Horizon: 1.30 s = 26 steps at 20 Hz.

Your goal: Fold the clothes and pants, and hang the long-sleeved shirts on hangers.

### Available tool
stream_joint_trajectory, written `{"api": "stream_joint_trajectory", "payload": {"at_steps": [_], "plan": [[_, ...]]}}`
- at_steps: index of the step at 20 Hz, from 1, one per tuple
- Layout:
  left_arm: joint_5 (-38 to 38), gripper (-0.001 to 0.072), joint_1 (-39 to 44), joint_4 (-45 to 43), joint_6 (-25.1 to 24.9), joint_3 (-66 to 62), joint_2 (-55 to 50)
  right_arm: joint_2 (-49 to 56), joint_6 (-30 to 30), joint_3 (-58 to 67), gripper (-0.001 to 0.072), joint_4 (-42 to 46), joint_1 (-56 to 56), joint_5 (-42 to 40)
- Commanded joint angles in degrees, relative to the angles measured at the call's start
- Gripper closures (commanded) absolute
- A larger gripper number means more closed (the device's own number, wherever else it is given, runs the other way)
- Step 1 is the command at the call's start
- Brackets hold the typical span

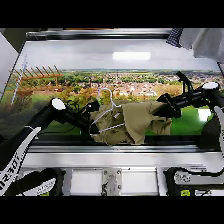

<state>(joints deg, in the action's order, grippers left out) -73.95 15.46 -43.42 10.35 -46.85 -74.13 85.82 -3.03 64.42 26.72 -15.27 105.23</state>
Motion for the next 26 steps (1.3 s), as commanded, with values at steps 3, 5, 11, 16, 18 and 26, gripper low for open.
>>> {"api": "stream_joint_trajectory", "payload": {"at_steps": [3,5,11,16,18,26], "plan": [[0.02,0.0693,0.02,0.02,-0.02,0.02,-0.04,0.04,-0.02,-0.02,0.0240,0.00,0.04,0.24],[0.02,0.0693,0.02,0.02,-0.02,0.02,-0.04,0.04,0.00,-0.02,0.0240,0.00,0.04,0.24],[0.02,0.0694,0.02,-0.02,-0.02,0.02,-0.04,0.04,-0.02,-0.02,0.0243,0.00,0.04,0.20],[0.02,0.0693,0.02,-0.04,-0.02,0.02,-0.04,0.04,-0.04,-0.02,0.0699,0.00,0.07,0.22],[0.04,0.0694,0.02,-0.04,-0.02,0.02,-0.04,0.04,-0.02,-0.02,0.0697,0.00,0.04,0.24],[0.92,0.0401,0.02,-1.16,0.61,0.02,-0.04,0.04,-0.02,-0.02,0.0701,0.00,0.07,-0.28]]}}
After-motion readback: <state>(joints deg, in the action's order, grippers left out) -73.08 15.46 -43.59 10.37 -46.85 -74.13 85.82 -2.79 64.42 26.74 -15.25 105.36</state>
